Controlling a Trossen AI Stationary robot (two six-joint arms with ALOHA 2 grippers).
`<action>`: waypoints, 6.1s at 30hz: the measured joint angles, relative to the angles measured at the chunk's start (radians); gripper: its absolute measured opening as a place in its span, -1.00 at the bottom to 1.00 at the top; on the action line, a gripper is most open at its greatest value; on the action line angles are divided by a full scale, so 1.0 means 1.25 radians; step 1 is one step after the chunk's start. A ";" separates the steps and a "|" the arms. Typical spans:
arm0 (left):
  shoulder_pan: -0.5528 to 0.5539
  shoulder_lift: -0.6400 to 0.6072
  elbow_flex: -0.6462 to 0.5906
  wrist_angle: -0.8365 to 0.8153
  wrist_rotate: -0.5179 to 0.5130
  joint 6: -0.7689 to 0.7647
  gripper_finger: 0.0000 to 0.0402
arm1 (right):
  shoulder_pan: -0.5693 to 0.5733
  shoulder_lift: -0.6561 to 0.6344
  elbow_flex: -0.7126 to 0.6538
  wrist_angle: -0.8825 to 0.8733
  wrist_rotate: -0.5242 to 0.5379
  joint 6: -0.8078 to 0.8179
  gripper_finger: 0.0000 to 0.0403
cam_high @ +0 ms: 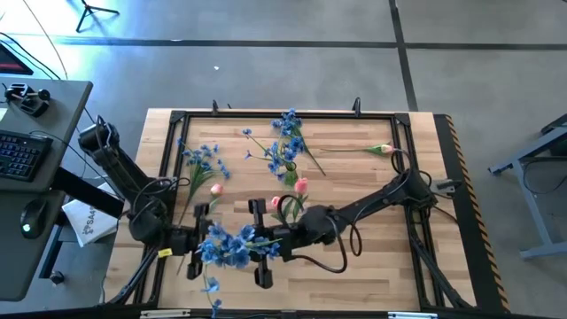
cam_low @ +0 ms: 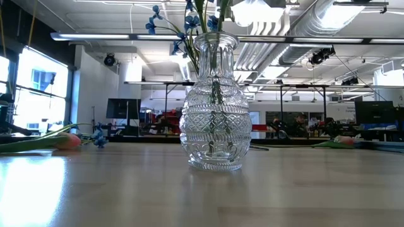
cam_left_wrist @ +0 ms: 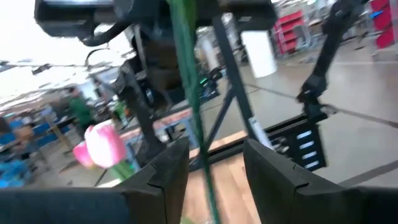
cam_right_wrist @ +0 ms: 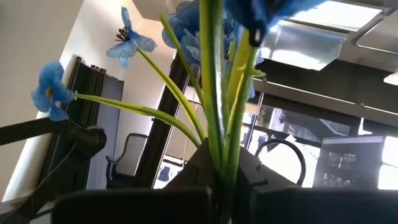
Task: Sort flowers into vase by color
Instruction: Put the bottom blue flowers into the green vase
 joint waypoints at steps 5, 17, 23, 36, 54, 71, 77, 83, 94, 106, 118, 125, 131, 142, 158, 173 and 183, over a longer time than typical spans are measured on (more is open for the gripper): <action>0.000 0.016 0.000 0.000 -0.047 0.023 -0.64 | 0.000 0.000 0.000 -0.004 0.000 0.000 -0.98; -0.026 0.026 0.000 -0.015 -0.229 -0.044 -0.99 | 0.001 -0.005 0.000 -0.087 0.075 0.000 -0.86; -0.071 0.026 0.011 -0.011 -0.313 -0.030 -1.00 | 0.029 -0.058 0.000 -0.249 0.190 -0.005 -0.43; -0.071 0.026 0.040 -0.013 -0.299 -0.003 -1.00 | 0.001 -0.046 -0.001 -0.408 0.208 0.163 0.15; -0.066 0.026 0.040 -0.144 -0.283 -0.131 -1.00 | -0.010 -0.030 -0.001 -0.359 0.085 0.118 -0.92; -0.085 0.026 0.031 -0.391 -0.353 -0.405 -0.48 | 0.106 -0.254 0.000 -0.416 0.283 -0.007 -0.99; -0.085 0.025 0.010 -0.455 -0.352 -0.511 -0.44 | 0.099 -0.391 -0.057 -0.519 0.521 0.005 -1.00; -0.085 0.026 0.006 -0.514 -0.349 -0.583 -0.44 | -0.002 -0.583 -0.389 -0.497 0.617 0.187 -1.00; -0.084 0.026 0.006 -0.562 -0.349 -0.642 -0.44 | -0.267 -0.784 -1.048 0.051 0.427 0.477 -1.00; -0.051 0.026 0.006 -0.559 -0.344 -0.642 -0.44 | -0.364 -0.412 -1.042 0.499 0.220 0.534 -1.00; -0.056 0.026 0.006 -0.556 -0.322 -0.655 -0.44 | -0.367 -0.478 -0.969 0.275 0.183 0.504 -1.00; -0.056 0.026 0.006 -0.556 -0.322 -0.655 -0.44 | -0.333 -0.560 -0.969 0.120 0.176 0.425 -1.00; -0.053 0.026 0.006 -0.556 -0.322 -0.655 -0.44 | -0.316 -0.557 -0.969 0.109 0.238 0.367 -1.00; -0.053 0.026 0.006 -0.556 -0.322 -0.655 -0.44 | -0.335 -0.464 -0.969 0.166 0.229 0.379 -1.00; -0.053 0.026 0.006 -0.556 -0.321 -0.656 -0.44 | -0.314 -0.479 -0.970 0.192 0.239 0.280 -0.97; -0.053 0.026 0.006 -0.549 -0.319 -0.655 -0.44 | -0.326 -0.479 -0.970 0.111 0.253 0.276 -0.97; -0.053 0.026 0.006 -0.549 -0.320 -0.655 -0.44 | -0.337 -0.479 -0.969 0.026 0.248 0.318 -0.91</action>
